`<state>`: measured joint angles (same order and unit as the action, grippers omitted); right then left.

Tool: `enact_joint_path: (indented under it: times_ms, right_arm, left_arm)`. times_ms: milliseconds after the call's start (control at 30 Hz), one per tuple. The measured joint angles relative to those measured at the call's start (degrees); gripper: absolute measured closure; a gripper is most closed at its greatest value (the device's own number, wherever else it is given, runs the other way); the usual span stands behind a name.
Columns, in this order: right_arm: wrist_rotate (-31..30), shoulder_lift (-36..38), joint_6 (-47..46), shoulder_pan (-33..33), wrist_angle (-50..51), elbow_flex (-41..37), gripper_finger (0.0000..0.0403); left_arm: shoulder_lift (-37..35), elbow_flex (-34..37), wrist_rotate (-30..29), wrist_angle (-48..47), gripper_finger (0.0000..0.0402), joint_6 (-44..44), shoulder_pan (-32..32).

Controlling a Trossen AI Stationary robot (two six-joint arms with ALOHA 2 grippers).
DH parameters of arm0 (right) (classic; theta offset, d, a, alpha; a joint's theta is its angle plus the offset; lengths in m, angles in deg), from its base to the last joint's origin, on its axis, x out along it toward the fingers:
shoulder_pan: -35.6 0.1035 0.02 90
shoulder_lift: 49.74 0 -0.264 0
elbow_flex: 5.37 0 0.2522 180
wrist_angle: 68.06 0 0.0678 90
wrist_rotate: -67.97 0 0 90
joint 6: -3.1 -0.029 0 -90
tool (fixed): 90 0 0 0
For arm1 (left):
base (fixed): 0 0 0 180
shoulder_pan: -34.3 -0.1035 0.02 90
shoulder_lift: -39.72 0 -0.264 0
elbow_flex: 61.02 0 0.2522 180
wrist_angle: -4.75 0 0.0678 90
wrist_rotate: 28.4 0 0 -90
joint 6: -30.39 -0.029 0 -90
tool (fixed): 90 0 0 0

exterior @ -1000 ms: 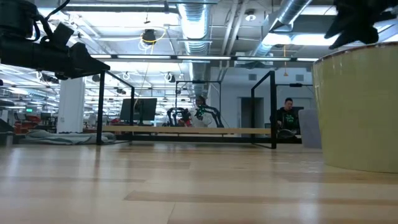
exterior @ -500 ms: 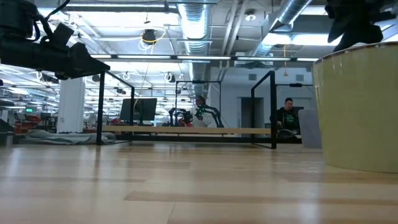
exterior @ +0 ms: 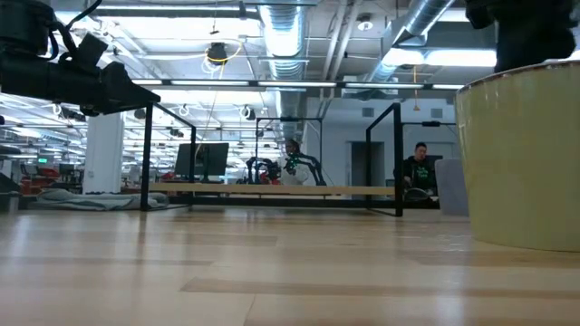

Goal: Stack small to large cups/mugs on shelf
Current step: Put the light green mug on the shelf

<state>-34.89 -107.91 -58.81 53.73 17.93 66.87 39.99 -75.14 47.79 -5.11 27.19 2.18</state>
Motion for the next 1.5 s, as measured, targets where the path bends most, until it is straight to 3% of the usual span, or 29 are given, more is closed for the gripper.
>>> enact_joint_path:
  times_ms: [267,533,800,1500]
  right_arm:
    - [-0.6,-8.6,-7.0,13.6,-1.5,0.0,0.0182]
    - [1.9,-16.1,-6.8,20.4,-4.8,0.0,0.0182]
    - [7.1,-21.6,-5.7,22.7,-5.8,0.0,0.0182]
    - [8.8,-22.7,-3.5,22.7,-9.1,0.0,0.0182]
  left_arm:
    - [0.0,0.0,0.0,0.0,0.015,0.0,0.0]
    - [0.0,0.0,2.4,-0.4,0.015,0.0,0.0]
    - [0.0,0.0,3.1,-0.5,0.015,1.1,0.0]
    - [0.0,0.0,3.6,-0.5,0.015,1.1,0.0]
